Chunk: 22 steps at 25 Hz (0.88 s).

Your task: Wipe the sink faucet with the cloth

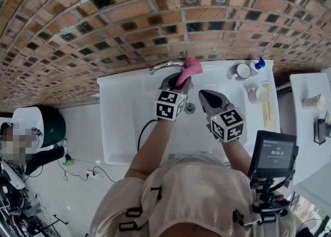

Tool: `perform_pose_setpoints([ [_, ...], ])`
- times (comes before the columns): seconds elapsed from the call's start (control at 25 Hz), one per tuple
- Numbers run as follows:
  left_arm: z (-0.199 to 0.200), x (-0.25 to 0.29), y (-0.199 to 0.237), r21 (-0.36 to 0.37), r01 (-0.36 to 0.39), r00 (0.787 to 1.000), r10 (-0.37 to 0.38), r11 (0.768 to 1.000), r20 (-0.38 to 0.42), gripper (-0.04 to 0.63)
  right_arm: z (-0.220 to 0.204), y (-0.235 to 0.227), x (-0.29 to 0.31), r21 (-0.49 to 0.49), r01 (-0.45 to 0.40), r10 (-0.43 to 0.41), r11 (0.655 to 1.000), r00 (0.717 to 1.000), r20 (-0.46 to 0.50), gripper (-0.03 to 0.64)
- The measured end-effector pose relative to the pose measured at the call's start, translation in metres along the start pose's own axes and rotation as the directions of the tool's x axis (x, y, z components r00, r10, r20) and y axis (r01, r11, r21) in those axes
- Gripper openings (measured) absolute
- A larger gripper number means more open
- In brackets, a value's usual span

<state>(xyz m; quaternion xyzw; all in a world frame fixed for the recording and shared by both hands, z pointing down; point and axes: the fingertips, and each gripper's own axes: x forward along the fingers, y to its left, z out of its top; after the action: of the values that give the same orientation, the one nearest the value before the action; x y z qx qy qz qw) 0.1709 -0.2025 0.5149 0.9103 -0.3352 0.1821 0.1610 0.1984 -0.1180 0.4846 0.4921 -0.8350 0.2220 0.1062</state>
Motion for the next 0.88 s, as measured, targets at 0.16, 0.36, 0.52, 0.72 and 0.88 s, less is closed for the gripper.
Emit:
perform_pose_setpoints([
  [0.16, 0.038, -0.039, -0.001, 0.011, -0.013, 0.992, 0.011, 1.000, 0.123, 0.098, 0.007, 0.015, 0.000, -0.026, -0.005, 0.005, 1.000, 1.000, 0.008, -0.006],
  [0.36, 0.054, -0.085, 0.000, -0.002, -0.040, 0.973, 0.039, 0.999, 0.226, 0.098, 0.010, 0.041, -0.007, -0.065, -0.016, 0.016, 0.998, 1.000, 0.011, -0.006],
  [0.52, 0.059, -0.134, 0.013, -0.007, -0.072, 0.953, 0.071, 0.997, 0.296, 0.098, 0.012, 0.085, -0.002, -0.111, -0.061, 0.062, 0.992, 0.998, 0.012, -0.006],
  [0.72, 0.038, -0.198, 0.042, -0.055, -0.133, 0.938, 0.143, 0.990, 0.315, 0.097, -0.005, 0.138, 0.011, -0.132, -0.122, 0.120, 0.984, 0.993, -0.016, -0.006],
  [0.88, -0.004, -0.242, 0.077, -0.104, -0.207, 0.935, 0.228, 0.973, 0.271, 0.097, -0.022, 0.182, 0.030, -0.134, -0.176, 0.170, 0.975, 0.984, -0.057, -0.006],
])
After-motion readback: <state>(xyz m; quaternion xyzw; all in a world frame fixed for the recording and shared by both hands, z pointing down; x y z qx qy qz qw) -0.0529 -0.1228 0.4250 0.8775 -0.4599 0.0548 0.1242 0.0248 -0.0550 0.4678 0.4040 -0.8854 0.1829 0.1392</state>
